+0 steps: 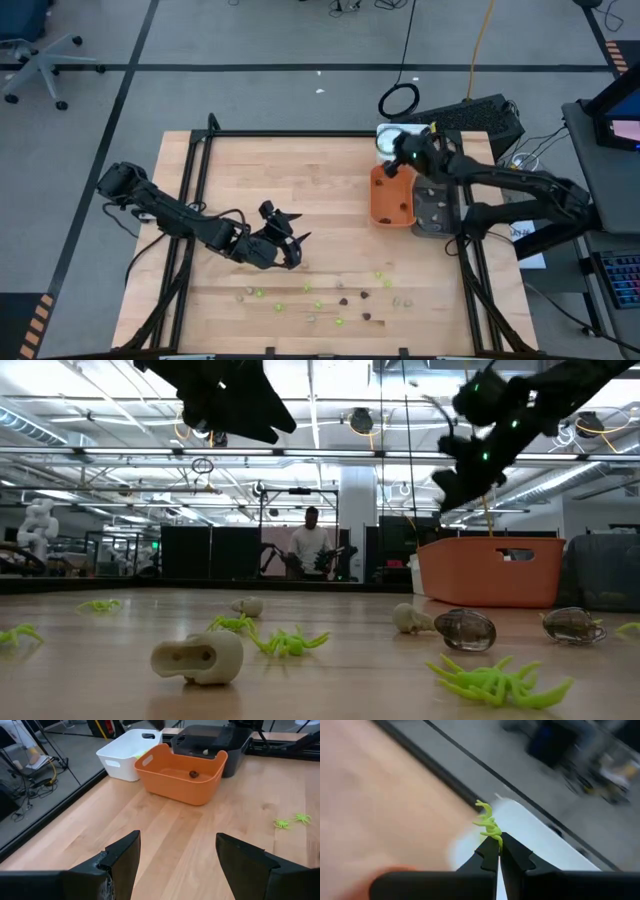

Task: Sort Halloween decoration
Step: Put the green spider toy into the white bin

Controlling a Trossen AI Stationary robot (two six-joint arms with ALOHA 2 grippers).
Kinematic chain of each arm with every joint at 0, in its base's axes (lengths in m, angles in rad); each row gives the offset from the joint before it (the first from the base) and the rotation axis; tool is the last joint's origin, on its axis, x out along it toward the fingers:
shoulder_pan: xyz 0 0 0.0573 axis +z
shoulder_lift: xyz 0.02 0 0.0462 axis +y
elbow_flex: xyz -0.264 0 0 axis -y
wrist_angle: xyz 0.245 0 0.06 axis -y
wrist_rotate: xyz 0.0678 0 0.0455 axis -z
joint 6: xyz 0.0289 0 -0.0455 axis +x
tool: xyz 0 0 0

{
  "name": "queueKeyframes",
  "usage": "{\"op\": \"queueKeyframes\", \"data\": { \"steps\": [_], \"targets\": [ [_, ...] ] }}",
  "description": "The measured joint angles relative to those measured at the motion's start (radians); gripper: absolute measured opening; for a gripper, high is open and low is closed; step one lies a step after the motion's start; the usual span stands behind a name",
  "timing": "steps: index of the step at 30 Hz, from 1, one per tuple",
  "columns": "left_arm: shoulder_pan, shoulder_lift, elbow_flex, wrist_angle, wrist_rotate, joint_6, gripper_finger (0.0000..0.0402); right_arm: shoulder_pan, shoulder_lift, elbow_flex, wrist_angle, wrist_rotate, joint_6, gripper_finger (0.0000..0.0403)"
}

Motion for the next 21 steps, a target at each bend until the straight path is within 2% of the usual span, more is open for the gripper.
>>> {"op": "queueKeyframes", "data": {
  "steps": [3,7,14,17,19,21],
  "targets": [
    [0.0,0.0,0.0,-0.003,0.001,0.0,0.0258,-0.111,0.042,0.0,-0.017,-0.016,-0.029,0.0],
    [0.0,0.0,0.0,-0.01,0.002,0.0,0.0258,-0.219,0.104,0.0,0.005,-0.121,-0.05,0.0],
    [0.0,0.002,0.0,-0.013,0.002,0.0,0.0258,-0.316,0.178,0.0,0.018,-0.153,0.003,0.001],
    [-0.002,0.014,0.0,-0.013,0.009,0.0,0.0258,-0.332,0.189,0.0,0.021,-0.138,0.035,0.0034],
    [-0.008,0.021,0.0,-0.012,0.011,-0.013,0.0258,-0.332,0.187,0.0,0.042,-0.042,0.079,0.0056],
    [-0.009,0.032,0.0,-0.009,0.025,-0.048,0.0258,-0.327,0.165,0.0,0.028,0.0,0.088,0.0079]
  ]
}}
